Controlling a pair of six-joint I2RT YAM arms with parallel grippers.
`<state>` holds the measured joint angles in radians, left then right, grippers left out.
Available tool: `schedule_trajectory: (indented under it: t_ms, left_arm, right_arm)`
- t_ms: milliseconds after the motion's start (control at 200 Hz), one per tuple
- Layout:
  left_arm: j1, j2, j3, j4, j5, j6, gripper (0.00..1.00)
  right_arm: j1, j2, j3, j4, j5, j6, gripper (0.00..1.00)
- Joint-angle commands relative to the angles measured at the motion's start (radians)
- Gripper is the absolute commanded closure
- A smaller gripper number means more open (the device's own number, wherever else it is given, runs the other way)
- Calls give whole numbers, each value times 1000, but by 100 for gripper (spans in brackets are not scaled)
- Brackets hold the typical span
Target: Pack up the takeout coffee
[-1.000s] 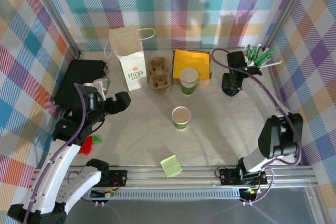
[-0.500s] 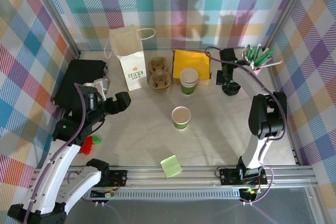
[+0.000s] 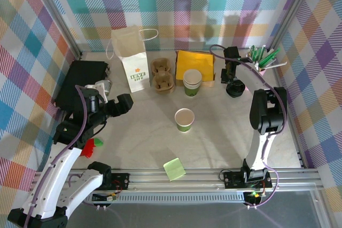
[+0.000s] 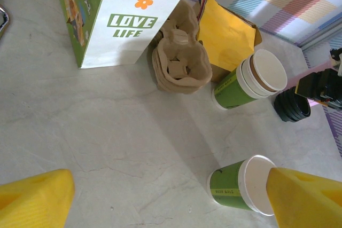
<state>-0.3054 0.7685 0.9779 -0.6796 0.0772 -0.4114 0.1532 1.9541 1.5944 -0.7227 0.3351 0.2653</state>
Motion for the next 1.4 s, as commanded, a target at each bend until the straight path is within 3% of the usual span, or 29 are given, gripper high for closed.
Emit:
schedule_trajectory:
  t_ms: [0,875,1275,1395]
  left_arm:
    - [-9,0,8,0,-2,7,8]
    - [-9,20,10,9,-13,20,7]
    - [-9,28,8,15,-8,19,6]
    - [-9,28,5,16,-7,16,6]
  right_arm:
    - [-9,18,34,-23,-2,28,54]
    - [-31,100,62,-37,-40,40,66]
    - [-33,83,69,-46,-57,34,86]
    - [-32,57,62,-47,-61,33,88]
